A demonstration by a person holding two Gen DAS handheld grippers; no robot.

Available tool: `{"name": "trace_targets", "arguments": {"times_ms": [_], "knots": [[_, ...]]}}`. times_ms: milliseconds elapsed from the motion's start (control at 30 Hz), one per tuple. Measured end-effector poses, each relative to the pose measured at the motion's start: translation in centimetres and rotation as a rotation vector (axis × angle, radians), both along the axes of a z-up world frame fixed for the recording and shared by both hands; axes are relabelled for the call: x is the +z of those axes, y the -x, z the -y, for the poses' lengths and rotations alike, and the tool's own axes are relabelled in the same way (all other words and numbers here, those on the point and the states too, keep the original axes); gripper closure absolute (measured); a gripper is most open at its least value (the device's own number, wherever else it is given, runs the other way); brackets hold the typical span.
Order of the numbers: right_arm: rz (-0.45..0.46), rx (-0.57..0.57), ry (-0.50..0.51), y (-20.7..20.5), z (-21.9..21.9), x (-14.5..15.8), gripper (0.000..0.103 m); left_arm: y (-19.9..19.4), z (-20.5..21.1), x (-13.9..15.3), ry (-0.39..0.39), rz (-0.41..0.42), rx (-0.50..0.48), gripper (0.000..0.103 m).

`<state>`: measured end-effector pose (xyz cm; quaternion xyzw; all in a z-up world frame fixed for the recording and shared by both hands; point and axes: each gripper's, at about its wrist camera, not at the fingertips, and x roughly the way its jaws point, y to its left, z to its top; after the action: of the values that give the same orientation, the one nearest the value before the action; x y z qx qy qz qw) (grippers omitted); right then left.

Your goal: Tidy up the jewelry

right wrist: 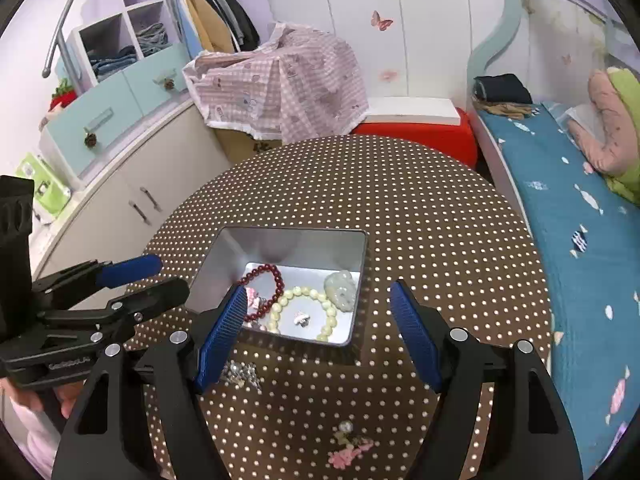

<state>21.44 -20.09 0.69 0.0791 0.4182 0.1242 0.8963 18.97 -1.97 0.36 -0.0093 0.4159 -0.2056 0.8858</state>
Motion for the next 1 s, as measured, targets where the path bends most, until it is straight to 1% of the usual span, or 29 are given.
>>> {"name": "trace_targets", "arguments": {"times_ms": [100,200,500,600,733,833,1000], "knots": [[0.001,-0.007,0.004,0.6,0.2,0.2,0.031,0.4,0.0,-0.3,-0.010,-0.003,0.004,0.044],[0.002,-0.009,0.016,1.2,0.4,0.2,0.031,0.6,-0.2,-0.9,0.016,-0.044,-0.010,0.043],[-0.020,-0.011,0.047,3.4,1.0,-0.5,0.031,1.9,-0.8,-2.1,0.008,-0.069,0.005,0.043],[-0.030,0.004,0.036,4.2,1.4,-0.9,0.028,2.4,-1.0,-2.4,0.053,-0.102,-0.019,0.043],[-0.041,-0.001,0.061,5.4,1.9,-1.9,0.026,3.5,-1.0,-2.8,0.060,-0.100,-0.041,0.043],[-0.056,0.002,0.073,5.9,2.2,-2.9,0.026,4.1,-1.0,-3.5,0.072,-0.136,-0.057,0.042],[-0.087,0.030,0.089,7.3,1.8,-5.8,0.026,5.2,-0.9,-4.5,0.045,-0.139,-0.064,0.042]]}}
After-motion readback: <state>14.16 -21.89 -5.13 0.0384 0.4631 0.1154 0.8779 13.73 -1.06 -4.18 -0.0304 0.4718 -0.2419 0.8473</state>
